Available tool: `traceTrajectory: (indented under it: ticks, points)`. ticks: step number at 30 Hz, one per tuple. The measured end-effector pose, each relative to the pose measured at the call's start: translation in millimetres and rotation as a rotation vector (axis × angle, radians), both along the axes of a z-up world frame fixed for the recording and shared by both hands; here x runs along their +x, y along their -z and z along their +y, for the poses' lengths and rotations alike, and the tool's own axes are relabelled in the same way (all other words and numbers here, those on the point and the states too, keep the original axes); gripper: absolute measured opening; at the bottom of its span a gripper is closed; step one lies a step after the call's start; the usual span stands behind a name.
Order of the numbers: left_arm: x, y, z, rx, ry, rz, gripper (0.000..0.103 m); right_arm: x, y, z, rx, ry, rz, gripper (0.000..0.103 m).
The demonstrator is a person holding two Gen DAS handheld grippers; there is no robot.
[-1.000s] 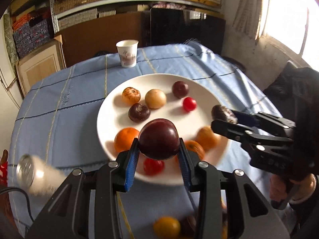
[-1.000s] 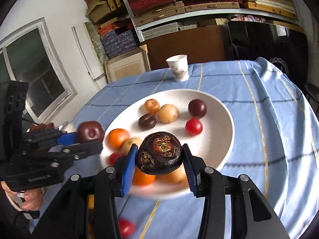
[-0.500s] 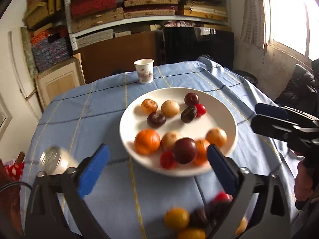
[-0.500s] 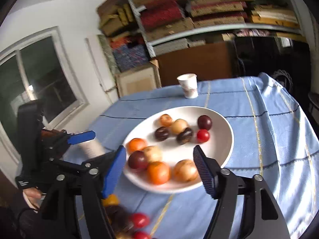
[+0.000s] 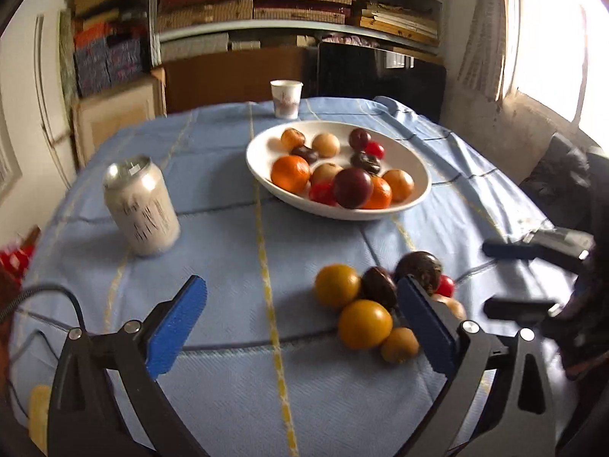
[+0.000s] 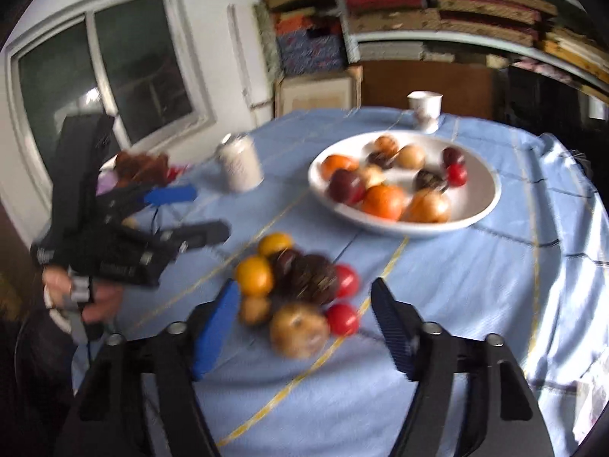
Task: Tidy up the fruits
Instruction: 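Grasp a large tan round fruit with the right tool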
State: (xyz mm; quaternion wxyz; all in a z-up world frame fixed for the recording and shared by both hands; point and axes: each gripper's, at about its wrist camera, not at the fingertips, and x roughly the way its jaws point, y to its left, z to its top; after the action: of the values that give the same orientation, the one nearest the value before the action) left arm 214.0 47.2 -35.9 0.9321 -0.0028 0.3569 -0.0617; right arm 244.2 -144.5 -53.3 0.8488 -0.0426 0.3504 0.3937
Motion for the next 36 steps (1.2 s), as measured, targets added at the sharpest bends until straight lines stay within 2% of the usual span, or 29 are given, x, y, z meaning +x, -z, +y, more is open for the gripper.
traceTrajectory:
  ticks: [2, 3, 7, 12, 19, 22, 30, 36]
  points:
    - [-1.0, 2.4, -0.4, -0.001, -0.003, 0.005, 0.098, -0.4, 7.9, 6.2, -0.035, -0.010, 0.031, 0.050]
    - [-3.5, 2.7, -2.5, 0.023, -0.009, -0.005, 0.098, 0.3, 13.1, 9.8, -0.064, -0.009, 0.047, 0.049]
    - [-8.8, 6.2, -12.7, 0.101, -0.011, -0.028, 0.098, -1.3, 24.7, 15.7, -0.128, 0.014, 0.058, 0.049]
    - [-10.3, 8.5, -19.4, 0.128, 0.006, -0.020, 0.098, -4.1, 29.6, 18.9, -0.139, 0.000, 0.071, 0.049]
    - [-12.0, 8.3, -19.1, 0.112, 0.017, -0.015, 0.098, 1.7, 31.8, 23.1, -0.133, 0.014, 0.085, 0.049]
    - [-12.0, 8.8, -18.6, 0.105, 0.020, -0.011, 0.098, 4.5, 32.9, 24.7, -0.140, 0.029, 0.087, 0.043]
    - [-10.4, 12.4, -17.5, 0.101, 0.020, 0.001, 0.098, 4.1, 34.3, 32.0, -0.172, 0.027, 0.072, 0.042]
    - [-9.9, 15.2, -18.6, 0.080, 0.053, 0.009, 0.098, 8.1, 24.5, 12.5, -0.093, 0.053, 0.105, 0.041]
